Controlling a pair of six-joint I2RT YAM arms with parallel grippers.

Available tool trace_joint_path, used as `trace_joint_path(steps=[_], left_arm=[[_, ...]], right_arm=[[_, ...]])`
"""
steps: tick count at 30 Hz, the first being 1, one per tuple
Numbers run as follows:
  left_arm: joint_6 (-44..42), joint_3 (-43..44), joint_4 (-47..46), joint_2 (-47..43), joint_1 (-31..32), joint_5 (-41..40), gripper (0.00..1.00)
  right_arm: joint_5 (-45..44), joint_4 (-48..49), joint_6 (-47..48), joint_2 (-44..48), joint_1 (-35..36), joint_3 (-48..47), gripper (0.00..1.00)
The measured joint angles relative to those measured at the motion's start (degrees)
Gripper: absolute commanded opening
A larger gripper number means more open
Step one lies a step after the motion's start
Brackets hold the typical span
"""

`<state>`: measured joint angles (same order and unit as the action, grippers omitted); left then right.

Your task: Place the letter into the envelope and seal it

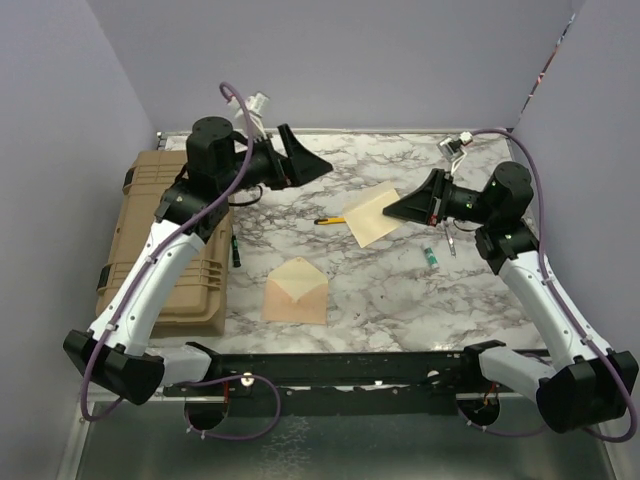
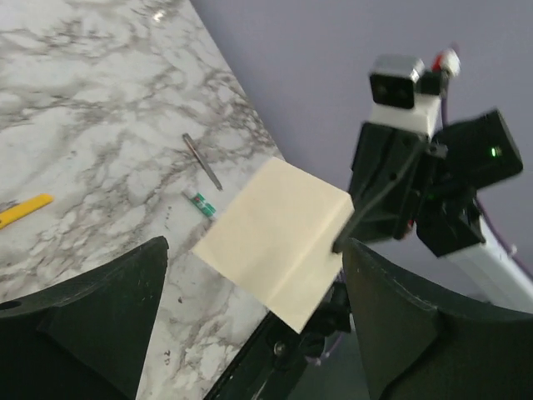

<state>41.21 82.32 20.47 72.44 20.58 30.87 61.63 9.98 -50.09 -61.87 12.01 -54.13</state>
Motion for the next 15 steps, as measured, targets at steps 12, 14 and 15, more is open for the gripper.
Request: trace_joint_path(steps=[12,14,15], left_arm=[[-10.93,-3.02,-3.23,0.59,19.06,0.61,0.68],[-11.72,-3.26,-3.54,1.05,19.61,0.72,0.63],[-12.0,-3.34,-3.72,1.36,19.74,0.98,0.59]], right_arm=[[4.79,-0.15,-0.87,-1.09,0.04,-2.97,0.0],[5.81,0.17,-1.22,-1.05,0.07,-2.97,0.0],[6.21,0.31,-1.38,-1.03,0.13,-2.97,0.0]])
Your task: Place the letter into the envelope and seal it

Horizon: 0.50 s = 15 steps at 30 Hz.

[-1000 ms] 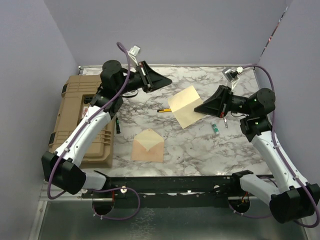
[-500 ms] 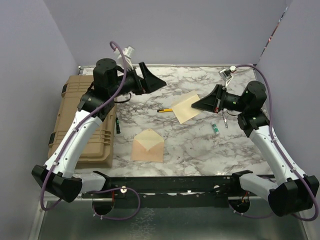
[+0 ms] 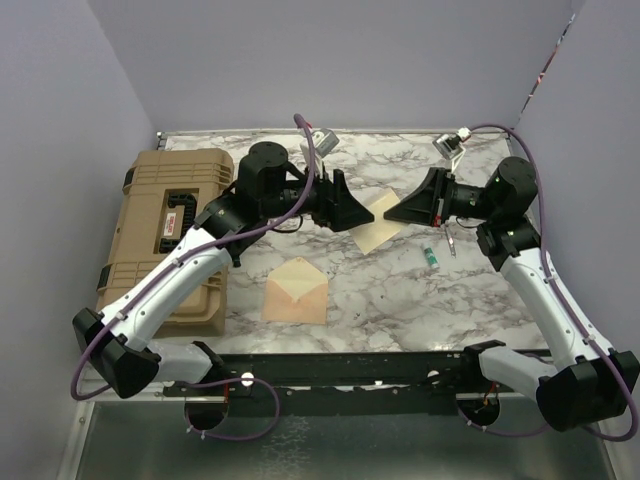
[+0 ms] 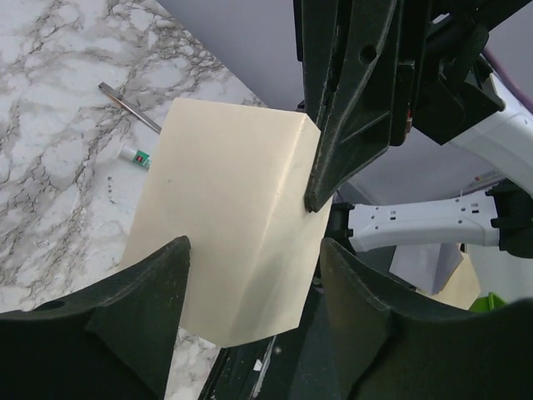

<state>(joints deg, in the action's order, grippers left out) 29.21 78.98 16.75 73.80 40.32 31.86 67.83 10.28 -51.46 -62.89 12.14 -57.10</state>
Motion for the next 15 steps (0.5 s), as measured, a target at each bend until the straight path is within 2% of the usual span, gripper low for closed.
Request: trace_joint_path(steps=[2,13,15], left_arm=[[-0.44,-0.04,-0.28,0.57,0.33,0.72,0.55],[-2.89,-1.33,-1.31,2.05,1.44,6.03,0.04],[-3.13,-1.53,-1.51,1.9,1.44,6.08,0.0]], right_arm=[[0.7,0.2,-0.17,0.02,0.17,0.0,0.0],[1.29,0.42,-1.01,0.2,0.2,0.0,0.0],[1.27,0.42,-1.01,0.42,0.2,0.0,0.0]])
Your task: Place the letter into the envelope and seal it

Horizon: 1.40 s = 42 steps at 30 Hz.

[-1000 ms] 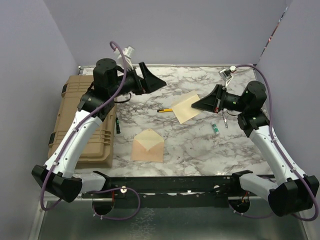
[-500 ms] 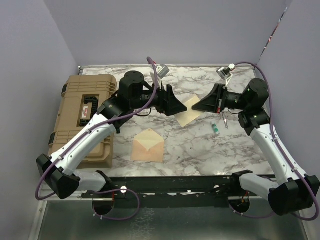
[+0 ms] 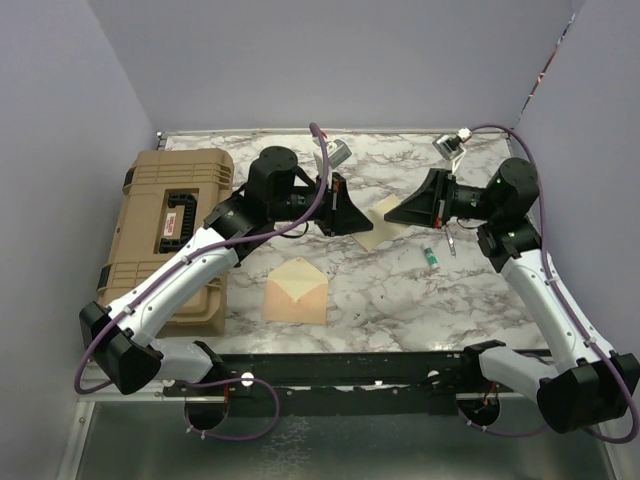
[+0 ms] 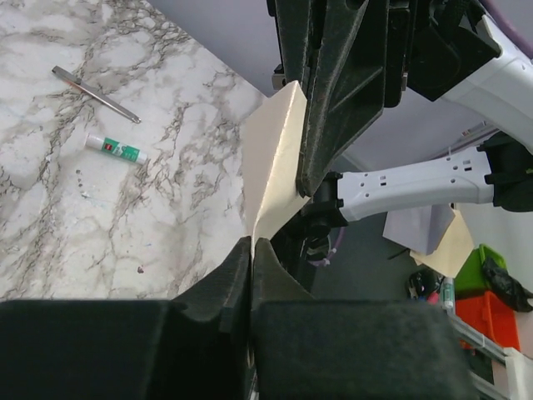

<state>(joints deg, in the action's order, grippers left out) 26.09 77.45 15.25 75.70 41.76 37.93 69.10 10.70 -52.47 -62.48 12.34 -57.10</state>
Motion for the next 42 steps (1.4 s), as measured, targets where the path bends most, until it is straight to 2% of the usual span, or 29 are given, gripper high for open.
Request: trace_joint_path(steps=[1,5,9,15,19,23,27,31,37,42], left_arm=[[-0.07,-0.13,-0.13,-0.15,0.0,0.0,0.0],[-0.11,-0.13,-0.2,-0.7,0.0,0.0,0.0],[0.48,-0.15,-0.2,-1.11,0.0,-0.28,0.0],[3.74,-0.15,-1.16,-1.92,0.0,-2.84,0.0],[8.39,-0.17,-3.26,-1.99,0.0,-4.83,0.0],[13.75,-0.74,-7.32,-2.6,0.0,-7.37,0.0],[18.56,-2.89,-12.72,-4.35,0.0,-8.61,0.0],[22.14,-5.01,-17.11,-5.2,0.0,-8.85,0.0],[26.4,-7.96,-21.42,-5.2,0.0,-8.94,0.0],[28.7,-8.63,-23.98,-5.14,0.0,-8.94,0.0]], right_arm=[[-0.02,-0.02,0.02,0.17,0.0,0.0,0.01],[-0.66,-0.55,0.04,0.79,0.0,0.0,0.32],[-2.69,-4.35,2.03,2.23,0.0,-0.2,0.52],[-9.35,-11.74,5.84,6.19,0.0,-0.72,0.65],[-14.27,-10.82,4.09,9.75,0.0,0.85,0.75],[-18.01,-3.08,-2.84,13.35,0.0,7.89,0.77],[-20.35,4.09,-9.99,12.66,0.04,12.83,0.77],[-20.98,10.64,-15.3,10.69,0.04,13.51,0.76],[-21.0,22.12,-22.64,8.35,0.07,13.44,0.7],[-21.03,27.67,-26.36,7.08,0.15,13.42,0.65]])
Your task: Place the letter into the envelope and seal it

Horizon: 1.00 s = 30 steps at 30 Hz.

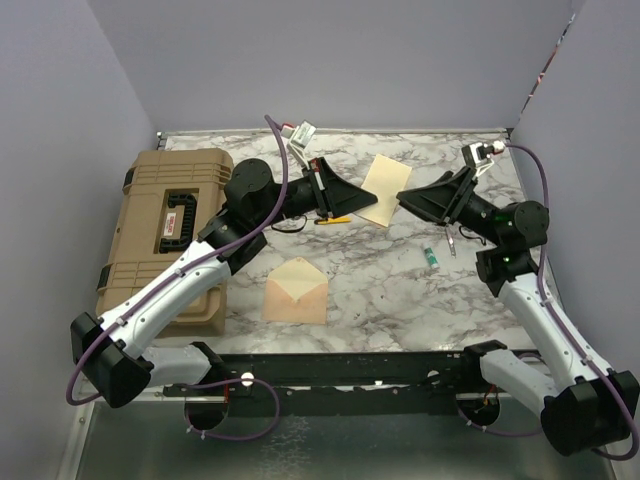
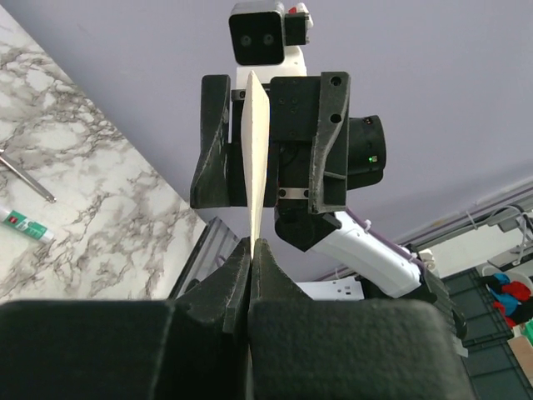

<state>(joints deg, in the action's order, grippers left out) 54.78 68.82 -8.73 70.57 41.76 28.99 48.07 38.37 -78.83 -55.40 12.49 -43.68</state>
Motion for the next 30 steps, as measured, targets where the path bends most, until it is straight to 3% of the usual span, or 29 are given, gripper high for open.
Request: trace_joint_path(steps=[15,20,21,25,27,30], left_arm=[[1.55,-0.63,-2.36,2.16,0.0,0.02,0.0],[1.51,-0.66,-2.34,2.8,0.0,0.02,0.07],[1.44,-0.66,-2.34,2.8,0.0,0.02,0.14],[-0.07,-0.66,-0.92,2.8,0.0,-0.17,0.61],[-2.1,-0.61,1.75,2.78,0.0,-1.11,0.76],[-6.1,-0.94,7.41,2.47,0.0,-5.16,0.88]], right_arm=[[0.44,1.2,-2.62,-3.98,1.09,-2.99,0.24],[0.72,0.87,-2.47,-4.59,1.33,-3.04,0.01],[0.74,0.63,-2.25,-4.61,1.33,-3.04,0.01],[0.55,-4.11,0.83,-4.59,1.33,-3.56,0.0],[-0.31,-10.64,4.72,-4.55,1.33,-4.96,0.0],[-3.65,-23.28,12.66,-3.82,1.44,-6.67,0.0]])
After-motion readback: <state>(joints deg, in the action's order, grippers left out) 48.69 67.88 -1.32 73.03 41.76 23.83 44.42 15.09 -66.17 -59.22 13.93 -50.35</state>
